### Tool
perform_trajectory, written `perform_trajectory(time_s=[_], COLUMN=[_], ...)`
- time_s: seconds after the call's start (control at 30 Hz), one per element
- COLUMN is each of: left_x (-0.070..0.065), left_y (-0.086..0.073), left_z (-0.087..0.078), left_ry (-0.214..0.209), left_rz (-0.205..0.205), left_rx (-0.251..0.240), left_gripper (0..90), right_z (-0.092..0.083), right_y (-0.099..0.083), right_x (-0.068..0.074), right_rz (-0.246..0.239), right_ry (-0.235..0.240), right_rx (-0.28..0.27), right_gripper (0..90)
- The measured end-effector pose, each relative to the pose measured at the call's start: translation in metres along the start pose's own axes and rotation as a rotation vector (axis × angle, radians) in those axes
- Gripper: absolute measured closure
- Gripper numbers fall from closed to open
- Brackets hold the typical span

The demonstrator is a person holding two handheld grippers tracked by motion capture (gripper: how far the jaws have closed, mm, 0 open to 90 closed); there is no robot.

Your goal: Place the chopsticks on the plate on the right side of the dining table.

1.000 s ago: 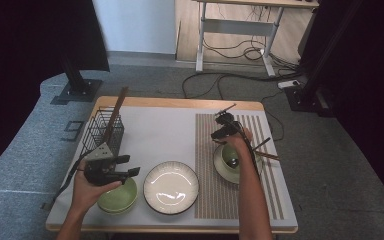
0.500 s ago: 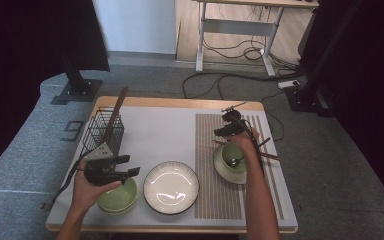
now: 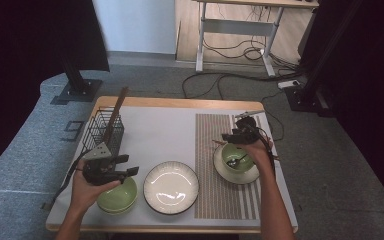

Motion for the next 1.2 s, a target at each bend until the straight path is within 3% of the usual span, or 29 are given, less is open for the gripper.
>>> perform_trajectory(time_s=[0.3,0.43,0.97,1.2], left_x=[0.000,0.000,0.000,0.000], left_y=[0.000,0.000,0.000,0.000], left_z=[0.002,0.001,0.002,0.002], left_ry=[-0.001,-0.002,-0.003,0.000], left_rz=[-0.003,-0.004,-0.006,-0.006], left_rx=[0.003,0.001,0.006,0.005], left_gripper=[35.0,35.0,35.0,35.0], right_z=[-0.032,-0.044,-0.065,-0.073], right_y=[-0.021,-0.028,-0.056,-0.064], right_x=[-0.013,-0.016,-0.034,-0.045], right_rz=[0.035,0.021,0.056,0.071], right_ry=[0.010,0.017,0.010,-0.010], right_rx=[-0.055,-0.076,-0.150,-0.158], right_gripper=[45.6,45.7,46.5,46.9])
Point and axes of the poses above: each handheld gripper's, and its own axes: z roughly forward along the jaws, y roughly out of its top, x roughly to its left, the point moved 10 cm from there along z, roughly forward along the jaws, and after that the axes turned 7 degrees about z, right-handed, at the moved point
